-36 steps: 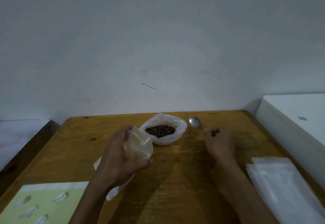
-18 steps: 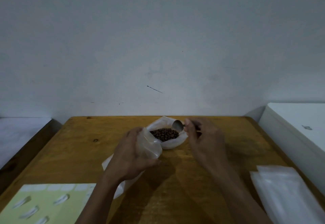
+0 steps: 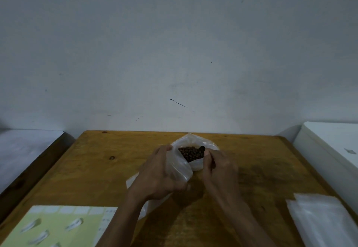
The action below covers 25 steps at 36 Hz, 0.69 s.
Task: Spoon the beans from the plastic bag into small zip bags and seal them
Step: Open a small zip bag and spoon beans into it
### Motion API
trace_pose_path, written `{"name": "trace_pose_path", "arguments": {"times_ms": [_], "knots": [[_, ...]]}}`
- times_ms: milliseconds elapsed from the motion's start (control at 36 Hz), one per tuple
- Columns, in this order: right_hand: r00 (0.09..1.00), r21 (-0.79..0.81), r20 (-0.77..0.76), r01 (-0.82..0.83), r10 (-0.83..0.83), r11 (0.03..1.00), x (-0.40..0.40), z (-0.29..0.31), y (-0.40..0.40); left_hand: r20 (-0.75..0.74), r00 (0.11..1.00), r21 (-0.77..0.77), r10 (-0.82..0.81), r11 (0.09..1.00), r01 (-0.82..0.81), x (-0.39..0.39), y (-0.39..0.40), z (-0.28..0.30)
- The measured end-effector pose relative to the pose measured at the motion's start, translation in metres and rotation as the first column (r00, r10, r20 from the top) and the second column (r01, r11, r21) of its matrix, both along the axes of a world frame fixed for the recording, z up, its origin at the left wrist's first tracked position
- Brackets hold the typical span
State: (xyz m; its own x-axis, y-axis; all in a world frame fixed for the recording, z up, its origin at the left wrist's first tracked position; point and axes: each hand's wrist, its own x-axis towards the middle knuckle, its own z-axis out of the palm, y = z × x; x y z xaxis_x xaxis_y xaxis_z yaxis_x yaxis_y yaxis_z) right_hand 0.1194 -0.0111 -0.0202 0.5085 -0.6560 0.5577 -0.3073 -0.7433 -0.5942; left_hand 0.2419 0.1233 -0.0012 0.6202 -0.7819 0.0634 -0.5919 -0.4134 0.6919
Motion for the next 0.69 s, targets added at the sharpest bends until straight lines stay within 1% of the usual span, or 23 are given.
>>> {"name": "trace_pose_path", "arguments": {"times_ms": [83,139,167,194,250,306,333,361,417,472,556,694], "knots": [[0.996,0.054,0.078,0.045,-0.05,0.997,-0.001,-0.003,-0.001,-0.007,1.0,-0.007,0.004,1.0,-0.004,0.0,0.001,-0.002],[0.989,0.188,0.119,0.063,-0.087,0.98,-0.002,-0.005,-0.001,-0.007,1.0,-0.021,0.013,1.0,-0.013,-0.001,0.001,-0.003],[0.982,0.29,0.139,0.082,-0.127,0.953,-0.001,-0.005,-0.001,-0.003,1.0,-0.026,0.017,1.0,-0.017,-0.001,0.001,-0.004],[0.972,0.407,0.162,0.093,-0.172,0.909,-0.001,-0.006,-0.001,0.001,1.0,-0.029,0.02,0.999,-0.02,-0.002,0.001,-0.004],[0.941,0.625,0.229,0.055,-0.25,0.779,0.0,-0.006,-0.002,0.01,1.0,-0.034,0.026,0.999,-0.026,-0.002,0.002,-0.006],[0.897,0.769,0.301,-0.028,-0.324,0.638,0.0,-0.003,-0.004,0.015,0.999,-0.044,0.029,0.999,-0.029,-0.002,0.003,-0.007],[0.872,0.809,0.331,-0.066,-0.36,0.584,0.0,-0.002,-0.005,0.018,0.999,-0.051,0.031,0.998,-0.03,-0.003,0.004,-0.007],[0.849,0.833,0.355,-0.097,-0.391,0.545,-0.001,-0.001,-0.007,0.021,0.999,-0.06,0.035,0.998,-0.034,-0.003,0.004,-0.008],[0.827,0.852,0.377,-0.133,-0.417,0.506,-0.003,0.001,-0.01,0.028,0.998,-0.072,0.049,0.996,-0.047,-0.003,0.005,-0.008],[0.825,0.852,0.384,-0.142,-0.416,0.505,-0.004,0.004,-0.013,0.04,0.997,-0.073,0.065,0.995,-0.062,-0.003,0.005,-0.008],[0.825,0.837,0.398,-0.147,-0.401,0.527,-0.006,0.007,-0.015,0.048,0.995,-0.058,0.086,0.995,-0.083,-0.003,0.003,-0.009],[0.812,0.831,0.439,-0.205,-0.384,0.516,-0.009,0.016,-0.016,0.049,0.991,-0.086,0.125,0.989,-0.121,-0.003,0.001,-0.011]]}}
